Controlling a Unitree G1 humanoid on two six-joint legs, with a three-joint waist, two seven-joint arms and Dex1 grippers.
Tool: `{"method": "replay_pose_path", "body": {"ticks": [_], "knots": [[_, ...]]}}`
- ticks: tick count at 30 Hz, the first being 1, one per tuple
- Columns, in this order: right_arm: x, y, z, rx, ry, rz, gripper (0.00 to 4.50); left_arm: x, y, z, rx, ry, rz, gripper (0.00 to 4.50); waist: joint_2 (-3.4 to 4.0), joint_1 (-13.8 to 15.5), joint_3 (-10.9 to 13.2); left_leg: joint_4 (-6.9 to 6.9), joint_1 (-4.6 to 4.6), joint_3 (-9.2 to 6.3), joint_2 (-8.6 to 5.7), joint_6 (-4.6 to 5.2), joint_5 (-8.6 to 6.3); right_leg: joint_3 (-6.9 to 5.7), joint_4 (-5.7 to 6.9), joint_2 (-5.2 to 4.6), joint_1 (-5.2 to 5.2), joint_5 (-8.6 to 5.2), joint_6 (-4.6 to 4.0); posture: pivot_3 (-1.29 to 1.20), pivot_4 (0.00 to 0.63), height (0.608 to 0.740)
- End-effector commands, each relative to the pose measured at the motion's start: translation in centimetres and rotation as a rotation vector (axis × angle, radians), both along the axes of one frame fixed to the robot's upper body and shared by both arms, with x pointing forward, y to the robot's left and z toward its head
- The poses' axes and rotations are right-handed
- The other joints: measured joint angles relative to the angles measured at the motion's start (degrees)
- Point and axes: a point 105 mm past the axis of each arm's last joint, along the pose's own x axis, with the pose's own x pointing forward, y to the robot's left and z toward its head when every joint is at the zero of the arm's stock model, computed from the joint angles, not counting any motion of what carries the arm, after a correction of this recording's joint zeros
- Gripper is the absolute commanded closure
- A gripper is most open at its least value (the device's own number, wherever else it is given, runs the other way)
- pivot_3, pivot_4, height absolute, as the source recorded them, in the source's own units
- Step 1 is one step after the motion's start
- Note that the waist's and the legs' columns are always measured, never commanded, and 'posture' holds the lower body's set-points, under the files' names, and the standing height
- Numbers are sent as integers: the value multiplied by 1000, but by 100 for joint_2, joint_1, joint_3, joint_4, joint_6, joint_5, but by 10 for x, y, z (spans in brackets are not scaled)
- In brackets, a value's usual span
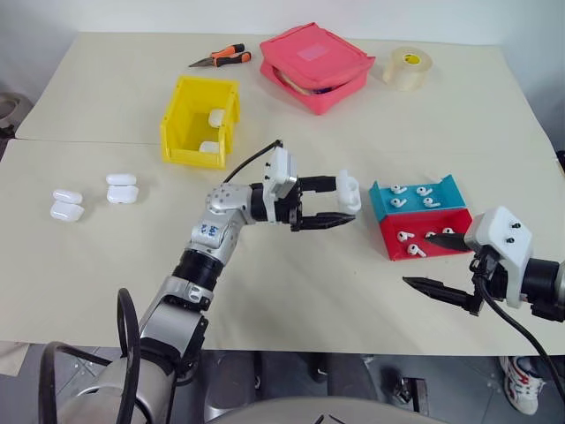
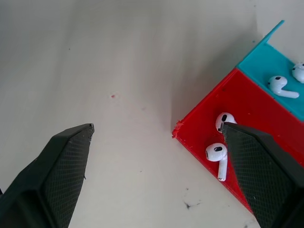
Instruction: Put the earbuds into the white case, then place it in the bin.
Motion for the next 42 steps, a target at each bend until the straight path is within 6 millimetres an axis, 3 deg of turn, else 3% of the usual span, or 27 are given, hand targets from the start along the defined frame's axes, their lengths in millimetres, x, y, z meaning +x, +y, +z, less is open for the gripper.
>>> {"method": "replay_pose_path", "body": {"ticks": [1,3,8,14,16,20,28,32,42], "knots": [[5,-1,9,-21,-47,12,0,9,-6,12,-10,14,30,1742,-1,1,1,1,-2,-1,0,1,0,0,-1,0,0,1,2,0,150,740],[7,1,10,-14,-55,18,0,6,-9,6,37,-53,15,1742,-1,1,1,2,-2,1,-2,1,-1,1,-2,0,0,2,3,0,150,740],[12,-4,9,-33,-73,3,0,-25,-13,-3,41,-168,-144,1742,0,0,0,-1,-7,2,-1,0,-3,-2,-11,1,-2,2,3,0,150,740],[20,-23,5,-125,-73,-38,0,-55,-14,-23,35,-164,-183,1742,0,1,0,4,-12,3,-2,3,-8,-1,-16,-3,-1,3,6,0,150,740],[23,-30,2,-156,-63,-57,190,-57,-13,-25,24,-156,-145,1742,0,2,0,8,-11,0,-1,3,-7,-1,-12,-4,-1,3,6,0,150,740],[25,-35,-3,-216,-18,-60,1222,-61,-11,-25,-3,-126,-92,1742,4,-8,-2,14,-4,2,0,3,-7,3,-15,-11,0,4,5,0,150,740],[38,-37,-3,-295,-11,-10,1222,-66,-10,-26,-11,-131,-56,1742,6,-16,-3,19,1,2,4,3,-5,4,-12,-13,0,4,2,0,150,740],[47,-39,-5,-354,0,35,2085,-68,-12,-25,-26,-139,-59,1742,6,-10,-3,18,0,1,4,3,-5,2,-13,-18,0,4,2,0,150,740],[66,-49,-10,-477,32,93,2085,-79,-8,-30,-18,-131,-77,1742,7,-18,-3,16,-4,6,4,5,-6,-4,-13,-24,-2,5,3,0,150,740]]}}
